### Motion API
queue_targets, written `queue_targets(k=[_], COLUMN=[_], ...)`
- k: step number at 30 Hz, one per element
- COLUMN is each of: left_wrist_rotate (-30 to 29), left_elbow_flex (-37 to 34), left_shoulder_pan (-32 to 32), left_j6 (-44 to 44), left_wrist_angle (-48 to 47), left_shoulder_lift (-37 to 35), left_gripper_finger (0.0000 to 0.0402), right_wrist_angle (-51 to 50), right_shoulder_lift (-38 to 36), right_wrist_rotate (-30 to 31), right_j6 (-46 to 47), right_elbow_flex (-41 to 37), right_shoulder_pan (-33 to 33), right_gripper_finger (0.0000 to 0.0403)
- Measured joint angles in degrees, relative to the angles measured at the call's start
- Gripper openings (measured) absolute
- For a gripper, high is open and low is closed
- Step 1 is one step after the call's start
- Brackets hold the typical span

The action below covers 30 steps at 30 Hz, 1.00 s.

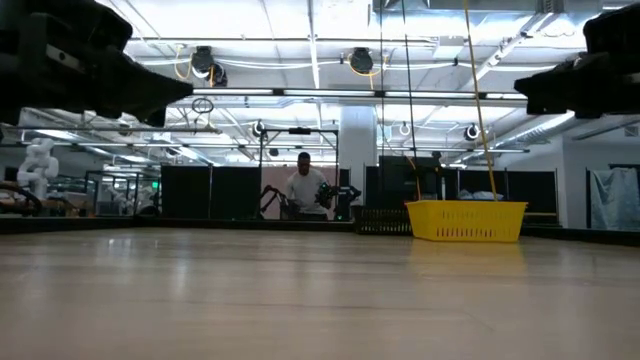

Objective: Sort Halloween decoration
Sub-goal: Return to Home Position

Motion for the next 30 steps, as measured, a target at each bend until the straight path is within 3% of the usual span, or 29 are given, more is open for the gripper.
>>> queue_targets(k=[8, 16, 23, 30], left_wrist_rotate=[-0.07, 0.67, 1.12, 7.92], left_elbow_flex=[0.02, 0.04, 0.04, 0.04], left_shoulder_pan=[0.00, 0.00, 0.51, 3.36], left_j6=[3.20, 0.32, 5.79, 7.54], left_wrist_angle=[-8.20, -22.36, -32.38, -37.66], left_shoulder_lift=[-10.13, -23.76, -33.62, -39.76], left_gripper_finger=[0.0008, 0.0008, 0.0008, 0.0001], right_wrist_angle=[-0.22, -0.24, -0.33, -0.39], right_shoulder_lift=[-0.02, -0.01, -0.01, -0.01], right_wrist_rotate=[-0.02, -0.02, -0.05, -0.09], right_j6=[2.21, 2.61, 3.61, 4.14], right_elbow_flex=[0.00, -0.02, -0.02, -0.02], right_shoulder_pan=[-6.09, -6.49, -6.49, -6.47], right_gripper_finger=[0.0000, 0.0000, 0.0000, 0.0000])
